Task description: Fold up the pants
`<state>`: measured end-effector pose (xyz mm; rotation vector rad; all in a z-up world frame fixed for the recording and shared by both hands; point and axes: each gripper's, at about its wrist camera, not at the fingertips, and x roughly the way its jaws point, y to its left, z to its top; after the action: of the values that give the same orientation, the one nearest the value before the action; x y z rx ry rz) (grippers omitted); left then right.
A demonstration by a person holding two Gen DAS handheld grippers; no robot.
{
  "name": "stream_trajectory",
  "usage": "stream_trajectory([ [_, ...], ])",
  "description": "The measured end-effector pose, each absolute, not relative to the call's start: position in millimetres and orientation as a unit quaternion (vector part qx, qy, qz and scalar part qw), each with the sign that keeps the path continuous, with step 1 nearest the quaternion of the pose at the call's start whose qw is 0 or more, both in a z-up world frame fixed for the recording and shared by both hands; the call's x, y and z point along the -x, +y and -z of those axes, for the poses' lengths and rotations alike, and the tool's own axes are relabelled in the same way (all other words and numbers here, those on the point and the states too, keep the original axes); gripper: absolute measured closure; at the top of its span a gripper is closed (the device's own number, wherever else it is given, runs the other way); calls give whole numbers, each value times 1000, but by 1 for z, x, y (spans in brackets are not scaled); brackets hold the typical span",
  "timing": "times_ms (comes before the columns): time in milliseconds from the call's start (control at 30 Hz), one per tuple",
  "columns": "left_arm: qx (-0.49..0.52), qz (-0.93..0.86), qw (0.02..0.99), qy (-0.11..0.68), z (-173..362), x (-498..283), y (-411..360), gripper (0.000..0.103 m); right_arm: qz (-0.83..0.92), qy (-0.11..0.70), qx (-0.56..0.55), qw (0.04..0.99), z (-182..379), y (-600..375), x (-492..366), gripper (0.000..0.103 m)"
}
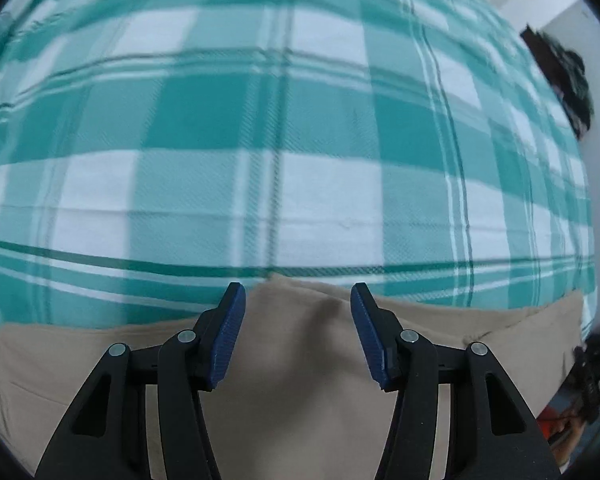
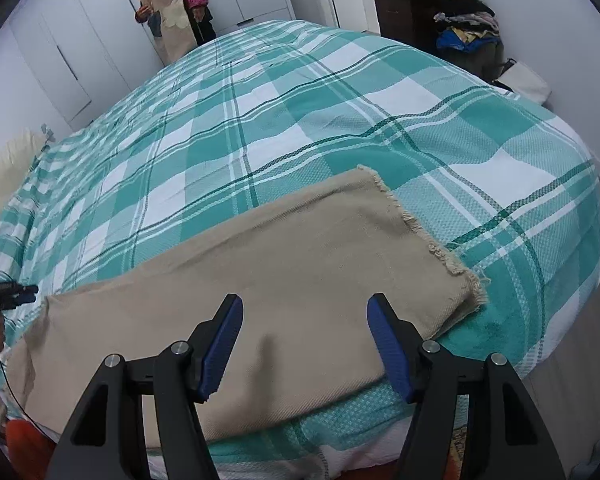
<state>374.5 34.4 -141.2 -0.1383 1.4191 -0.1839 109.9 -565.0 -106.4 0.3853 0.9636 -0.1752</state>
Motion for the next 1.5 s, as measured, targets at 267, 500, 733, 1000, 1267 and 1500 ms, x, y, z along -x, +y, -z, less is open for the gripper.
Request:
stream_trajectory([
  [267,-105,28,798,592,140,-367,0,103,82,464,-185,862,109,-568,-113,38],
  [500,-27,125,822,555,97,-354,14,91,82,461,-186,864,110,-568,-114,38],
  [733,-243,250,772,531,107,-326,-59,56,81,463,-188,863,110,-567,-114,38],
  [1000,-350,267,768,465,132,-299,-85,73,82,462,-200,860,112,-572,-110,38],
  [1267,-352,354,720,482,134,-287,-86,80,83,470,-185,859,112,-566,-114,38],
  [1500,-329,362,701,519,142,-292,-83,62,85,472,-193,856,114,-570,-117,38],
])
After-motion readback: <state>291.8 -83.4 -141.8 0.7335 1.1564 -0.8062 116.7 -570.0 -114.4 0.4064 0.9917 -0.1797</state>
